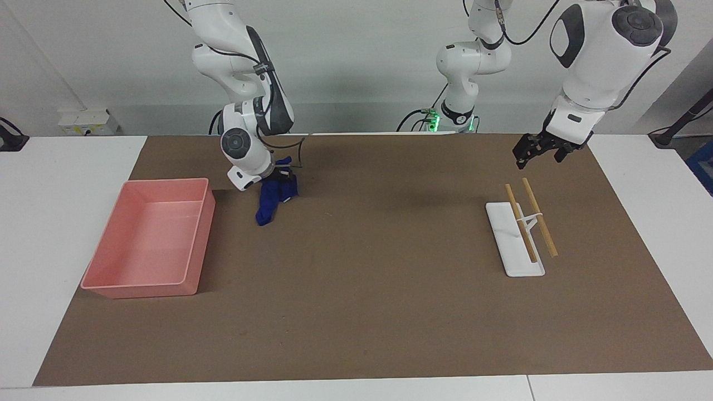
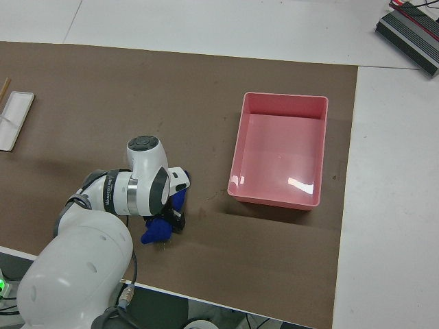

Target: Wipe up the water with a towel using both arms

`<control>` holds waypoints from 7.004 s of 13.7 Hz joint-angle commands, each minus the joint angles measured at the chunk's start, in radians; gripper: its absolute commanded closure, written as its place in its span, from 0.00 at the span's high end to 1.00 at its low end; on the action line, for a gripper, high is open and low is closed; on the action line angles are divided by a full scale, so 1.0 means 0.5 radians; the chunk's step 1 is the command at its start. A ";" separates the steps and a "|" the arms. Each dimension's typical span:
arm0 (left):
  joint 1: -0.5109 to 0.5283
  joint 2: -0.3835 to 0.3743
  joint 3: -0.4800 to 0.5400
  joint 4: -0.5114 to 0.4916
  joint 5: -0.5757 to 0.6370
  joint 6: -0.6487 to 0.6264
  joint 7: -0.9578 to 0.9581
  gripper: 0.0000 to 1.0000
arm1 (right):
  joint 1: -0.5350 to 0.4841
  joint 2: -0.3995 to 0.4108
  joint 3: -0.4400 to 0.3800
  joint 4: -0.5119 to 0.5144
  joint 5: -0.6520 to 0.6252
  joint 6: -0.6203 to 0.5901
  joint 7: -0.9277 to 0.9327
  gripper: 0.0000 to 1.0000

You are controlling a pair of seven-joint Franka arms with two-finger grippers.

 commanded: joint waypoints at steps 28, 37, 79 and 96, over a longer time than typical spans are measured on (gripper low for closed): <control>0.013 -0.103 0.013 -0.048 -0.024 0.062 0.004 1.00 | -0.660 -0.454 -0.016 0.347 -0.546 -0.657 -0.842 0.00; 0.013 -0.103 0.013 -0.048 -0.024 0.062 0.004 1.00 | -0.981 -0.259 -0.016 1.183 -0.592 -0.911 -0.926 0.00; 0.013 -0.103 0.013 -0.048 -0.024 0.062 0.004 1.00 | -0.627 0.040 -0.070 2.073 -0.506 -1.116 -0.163 1.00; -0.014 -0.094 -0.005 -0.021 -0.003 0.160 0.001 1.00 | -0.479 0.030 -0.224 2.017 -0.432 -1.186 -0.154 1.00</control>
